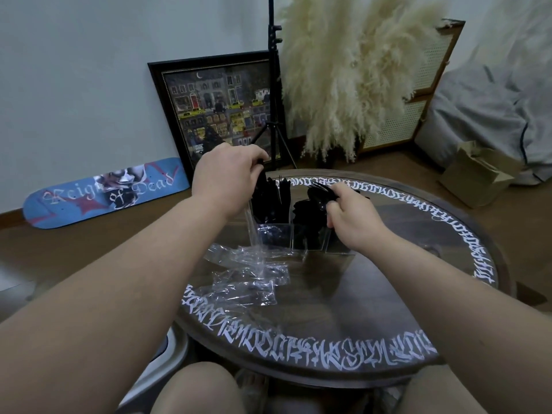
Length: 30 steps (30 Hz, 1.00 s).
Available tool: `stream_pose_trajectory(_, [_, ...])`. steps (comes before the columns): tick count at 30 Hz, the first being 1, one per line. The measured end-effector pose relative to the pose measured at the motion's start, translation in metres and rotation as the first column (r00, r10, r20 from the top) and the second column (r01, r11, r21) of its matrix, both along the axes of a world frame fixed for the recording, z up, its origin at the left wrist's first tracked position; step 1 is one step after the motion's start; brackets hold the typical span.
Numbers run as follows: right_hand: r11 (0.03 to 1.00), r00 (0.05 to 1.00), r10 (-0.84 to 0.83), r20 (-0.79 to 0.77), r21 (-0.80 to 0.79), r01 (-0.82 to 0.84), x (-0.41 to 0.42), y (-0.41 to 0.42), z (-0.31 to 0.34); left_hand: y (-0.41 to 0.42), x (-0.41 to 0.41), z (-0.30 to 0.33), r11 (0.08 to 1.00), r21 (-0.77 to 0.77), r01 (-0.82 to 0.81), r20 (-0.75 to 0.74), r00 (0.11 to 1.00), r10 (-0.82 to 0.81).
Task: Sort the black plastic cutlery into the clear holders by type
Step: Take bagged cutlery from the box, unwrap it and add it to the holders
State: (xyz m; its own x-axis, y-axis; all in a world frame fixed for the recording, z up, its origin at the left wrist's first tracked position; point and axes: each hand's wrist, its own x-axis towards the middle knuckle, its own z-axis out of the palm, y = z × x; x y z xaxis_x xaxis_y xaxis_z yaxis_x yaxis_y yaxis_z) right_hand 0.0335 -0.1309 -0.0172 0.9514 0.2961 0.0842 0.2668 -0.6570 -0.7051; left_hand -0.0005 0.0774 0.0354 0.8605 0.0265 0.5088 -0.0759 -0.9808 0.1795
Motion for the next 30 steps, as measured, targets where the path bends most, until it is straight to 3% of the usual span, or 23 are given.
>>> stream_pose_trajectory(6, [1.000,0.999,0.022,-0.034,0.005,-0.022,0.000,0.002,-0.007,-0.008,0.006,-0.021,1.000,0.021,-0.019,-0.091,0.996,0.021])
stream_pose_trajectory(9, [1.000,0.999,0.024,-0.047,0.008,-0.023,0.000,0.000,-0.011,-0.012,0.011,-0.040,0.996,0.090,0.003,-0.205,0.979,0.016])
stream_pose_trajectory(13, [1.000,0.999,0.021,-0.028,0.010,-0.021,0.002,-0.001,-0.017,-0.006,0.008,-0.062,0.999,0.032,0.016,-0.303,0.953,-0.006])
stream_pose_trajectory(21, [0.994,0.997,0.077,0.002,0.076,-0.077,-0.012,0.026,-0.032,0.004,-0.004,-0.067,0.981,-0.191,0.019,-0.256,0.964,-0.069])
stream_pose_trajectory(26, [0.991,0.996,0.076,0.052,0.106,-0.081,-0.008,0.054,-0.022,0.005,-0.007,-0.068,0.974,-0.219,0.054,-0.217,0.971,-0.103])
stream_pose_trajectory(30, [0.996,0.993,0.059,0.101,0.061,-0.066,0.003,0.070,-0.016,0.007,-0.008,-0.073,0.988,-0.141,0.059,-0.215,0.973,-0.089])
